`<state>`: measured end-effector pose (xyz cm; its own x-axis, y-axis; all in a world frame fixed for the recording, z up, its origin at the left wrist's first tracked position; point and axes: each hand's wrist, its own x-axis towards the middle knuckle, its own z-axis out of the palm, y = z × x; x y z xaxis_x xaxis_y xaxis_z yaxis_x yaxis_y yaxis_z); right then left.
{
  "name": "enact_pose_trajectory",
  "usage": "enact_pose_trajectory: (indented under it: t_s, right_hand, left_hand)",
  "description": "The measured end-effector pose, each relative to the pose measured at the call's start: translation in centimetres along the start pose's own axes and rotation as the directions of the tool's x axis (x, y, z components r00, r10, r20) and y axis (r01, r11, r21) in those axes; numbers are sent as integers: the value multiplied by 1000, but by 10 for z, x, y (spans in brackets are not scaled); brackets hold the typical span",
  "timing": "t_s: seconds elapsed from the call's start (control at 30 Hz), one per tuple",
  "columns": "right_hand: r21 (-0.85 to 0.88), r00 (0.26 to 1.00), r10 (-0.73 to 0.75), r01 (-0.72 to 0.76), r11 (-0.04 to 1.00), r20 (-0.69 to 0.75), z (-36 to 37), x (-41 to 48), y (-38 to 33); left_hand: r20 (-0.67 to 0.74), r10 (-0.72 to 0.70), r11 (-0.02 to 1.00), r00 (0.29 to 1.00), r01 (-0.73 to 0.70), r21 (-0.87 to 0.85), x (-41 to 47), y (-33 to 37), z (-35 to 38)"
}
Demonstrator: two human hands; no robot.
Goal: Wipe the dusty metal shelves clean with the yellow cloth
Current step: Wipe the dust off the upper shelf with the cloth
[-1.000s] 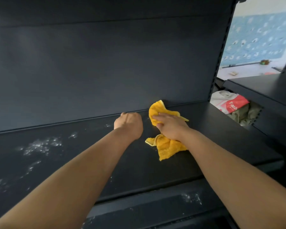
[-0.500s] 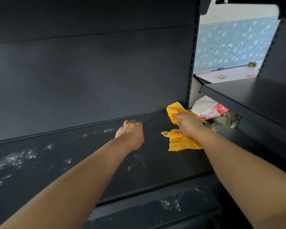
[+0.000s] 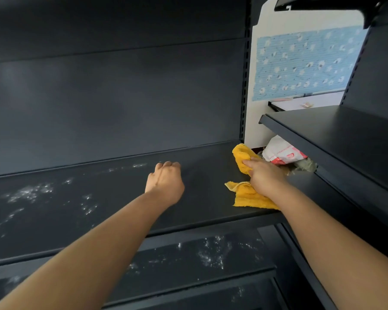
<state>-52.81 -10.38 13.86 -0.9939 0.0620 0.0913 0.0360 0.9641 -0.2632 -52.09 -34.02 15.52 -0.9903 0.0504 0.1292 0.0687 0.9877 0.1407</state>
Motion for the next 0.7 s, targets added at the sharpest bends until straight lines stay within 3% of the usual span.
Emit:
enact_pose_trajectory:
  t_s: [0.2, 0.7]
  right_hand:
    - [18, 1000, 2, -1, 1000, -6, 8, -15, -28]
    - [122, 994, -94, 86, 989, 61, 52, -48, -195]
  left_hand:
    - [39, -42, 999, 998, 41, 21, -24, -41, -22]
    - [8, 52, 999, 999, -52, -13, -78, -133, -49]
